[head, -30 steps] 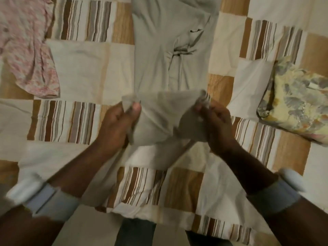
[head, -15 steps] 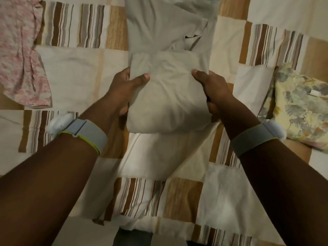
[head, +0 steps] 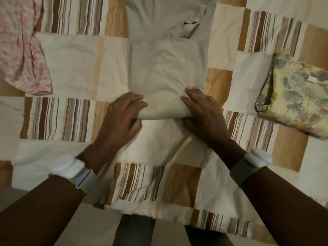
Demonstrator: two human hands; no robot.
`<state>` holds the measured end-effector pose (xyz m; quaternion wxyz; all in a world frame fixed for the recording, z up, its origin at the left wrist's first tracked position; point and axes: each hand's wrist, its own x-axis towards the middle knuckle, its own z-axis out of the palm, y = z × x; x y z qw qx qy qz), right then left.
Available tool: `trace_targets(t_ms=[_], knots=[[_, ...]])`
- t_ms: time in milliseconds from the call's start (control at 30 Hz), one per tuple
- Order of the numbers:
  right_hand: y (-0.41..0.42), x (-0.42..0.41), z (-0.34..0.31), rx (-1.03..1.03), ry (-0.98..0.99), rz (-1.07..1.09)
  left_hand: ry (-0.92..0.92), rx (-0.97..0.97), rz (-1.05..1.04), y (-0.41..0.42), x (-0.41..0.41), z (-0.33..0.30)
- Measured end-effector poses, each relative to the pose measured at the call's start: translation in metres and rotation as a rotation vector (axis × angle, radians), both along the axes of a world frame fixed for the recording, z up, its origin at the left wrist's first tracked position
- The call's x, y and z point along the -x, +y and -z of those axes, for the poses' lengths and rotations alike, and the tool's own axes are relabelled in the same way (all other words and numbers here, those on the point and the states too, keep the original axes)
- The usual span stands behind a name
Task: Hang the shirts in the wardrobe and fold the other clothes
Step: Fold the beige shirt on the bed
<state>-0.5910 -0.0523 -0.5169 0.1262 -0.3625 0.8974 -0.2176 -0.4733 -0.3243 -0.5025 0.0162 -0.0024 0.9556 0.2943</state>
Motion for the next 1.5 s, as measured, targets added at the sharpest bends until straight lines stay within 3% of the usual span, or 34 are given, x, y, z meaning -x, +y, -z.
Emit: trace_targets(t_ms=[100, 233, 300, 433, 500, 600, 700, 833, 967, 1100, 1233, 1333, 1400, 1500], knots=[[-0.002, 0.011, -0.011, 0.014, 0.000, 0.052, 0.052, -0.052, -0.059, 0.000, 0.009, -0.009], [0.012, -0.010, -0.053, 0.001, -0.116, -0.012, -0.045, -0.050, 0.098, 0.008, -0.021, -0.036], [0.030, -0.040, -0.075, 0.041, -0.277, -0.089, -0.156, -0.051, 0.178, 0.022, -0.053, -0.054], [0.078, -0.113, -0.089, -0.078, -0.726, -0.114, -0.295, -0.123, 0.368, 0.058, -0.131, -0.069], [0.095, -0.142, -0.088, -0.036, -0.889, -0.002, -0.422, -0.343, 0.259, 0.069, -0.159, -0.074], [0.099, -0.158, -0.090, 0.197, -0.970, 0.312, -0.440, -0.662, -0.190, 0.080, -0.169, -0.078], [0.076, -0.139, -0.099, 0.419, -0.878, 0.546, -0.280, -0.738, -0.526, 0.084, -0.135, -0.082], [0.022, -0.086, -0.099, 0.606, -0.756, 0.689, -0.085, -0.690, -0.719, 0.075, -0.073, -0.079], [-0.032, -0.033, -0.076, 0.560, -0.537, 0.727, 0.018, -0.641, -0.859, 0.055, -0.020, -0.056], [-0.057, -0.006, -0.043, 0.485, -0.598, 0.829, -0.049, -0.557, -0.950, 0.039, 0.006, -0.021], [-0.054, 0.002, -0.029, 0.442, -0.552, 0.865, -0.035, -0.515, -0.921, 0.038, 0.013, -0.015], [-0.048, -0.005, -0.040, 0.364, -0.366, 0.868, 0.054, -0.245, -0.797, 0.043, 0.007, -0.036], [-0.049, -0.016, -0.051, 0.304, -0.105, 0.707, 0.156, -0.023, -0.540, 0.050, 0.001, -0.046], [-0.061, -0.037, -0.050, 0.085, 0.023, 0.266, 0.007, 0.146, -0.166, 0.062, -0.014, -0.031]])
